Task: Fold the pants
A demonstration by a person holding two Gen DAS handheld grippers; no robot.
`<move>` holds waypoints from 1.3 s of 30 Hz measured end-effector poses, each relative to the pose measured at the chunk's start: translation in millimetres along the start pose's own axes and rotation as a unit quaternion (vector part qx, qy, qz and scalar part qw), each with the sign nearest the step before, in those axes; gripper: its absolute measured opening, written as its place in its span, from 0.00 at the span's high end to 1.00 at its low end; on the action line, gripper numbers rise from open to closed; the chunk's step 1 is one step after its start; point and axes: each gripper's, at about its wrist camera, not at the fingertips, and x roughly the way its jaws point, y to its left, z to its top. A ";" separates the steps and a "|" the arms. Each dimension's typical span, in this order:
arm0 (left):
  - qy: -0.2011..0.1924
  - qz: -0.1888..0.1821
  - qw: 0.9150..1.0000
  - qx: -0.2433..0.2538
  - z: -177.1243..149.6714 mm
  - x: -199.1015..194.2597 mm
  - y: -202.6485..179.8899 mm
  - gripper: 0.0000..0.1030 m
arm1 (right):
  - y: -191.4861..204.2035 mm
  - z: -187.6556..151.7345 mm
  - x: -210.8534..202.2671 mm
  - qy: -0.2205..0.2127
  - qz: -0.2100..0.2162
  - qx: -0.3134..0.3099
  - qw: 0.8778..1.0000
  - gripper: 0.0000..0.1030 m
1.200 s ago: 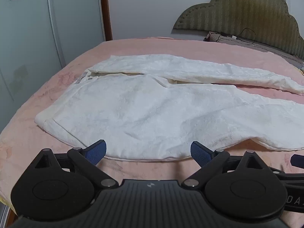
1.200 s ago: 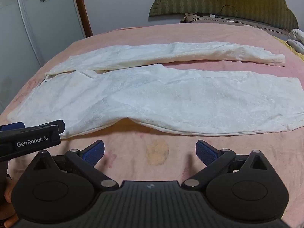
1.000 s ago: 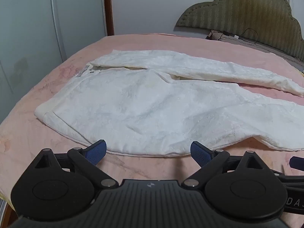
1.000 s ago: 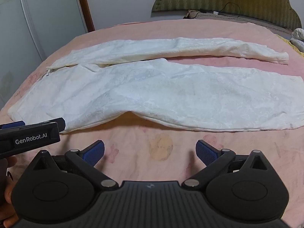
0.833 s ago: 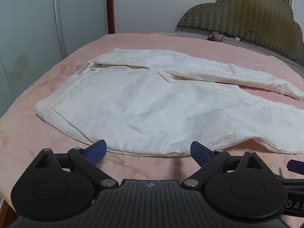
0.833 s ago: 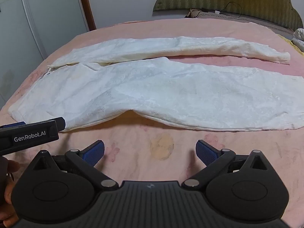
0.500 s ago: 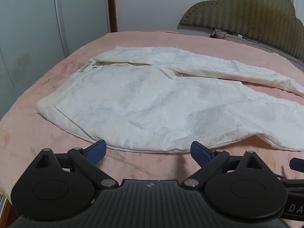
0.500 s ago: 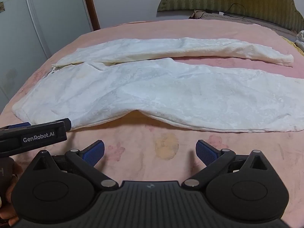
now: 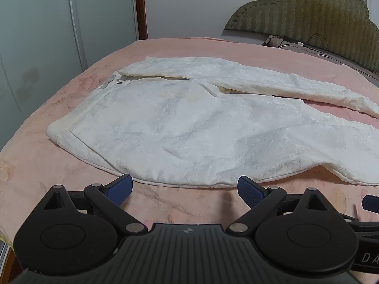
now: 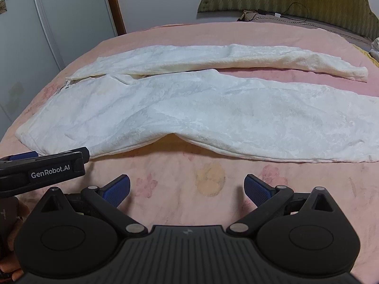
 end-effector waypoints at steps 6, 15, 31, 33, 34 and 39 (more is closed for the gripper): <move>0.001 -0.001 1.000 0.004 -1.0 0.3 0.4 0.05 | 1.3 -0.7 1.4 0.001 0.002 -0.002 1.000 0.00; 0.004 0.000 1.000 0.004 -2.7 1.1 0.3 0.05 | 1.9 -1.2 2.1 0.002 0.003 -0.002 1.000 0.00; 0.007 0.000 1.000 0.006 -3.8 1.9 0.1 0.05 | 1.8 -2.5 3.8 0.007 0.007 0.000 1.000 0.00; 0.008 -0.001 1.000 0.006 -4.0 2.3 0.2 0.05 | 1.6 -2.4 3.8 0.007 0.008 0.000 1.000 0.00; 0.007 0.000 1.000 0.006 -3.9 2.2 -0.1 0.05 | 1.6 -2.5 3.8 0.007 0.008 0.000 1.000 0.00; 0.006 -0.001 1.000 0.006 -4.0 2.2 0.1 0.05 | 1.5 -2.1 3.8 0.007 0.008 0.000 1.000 0.00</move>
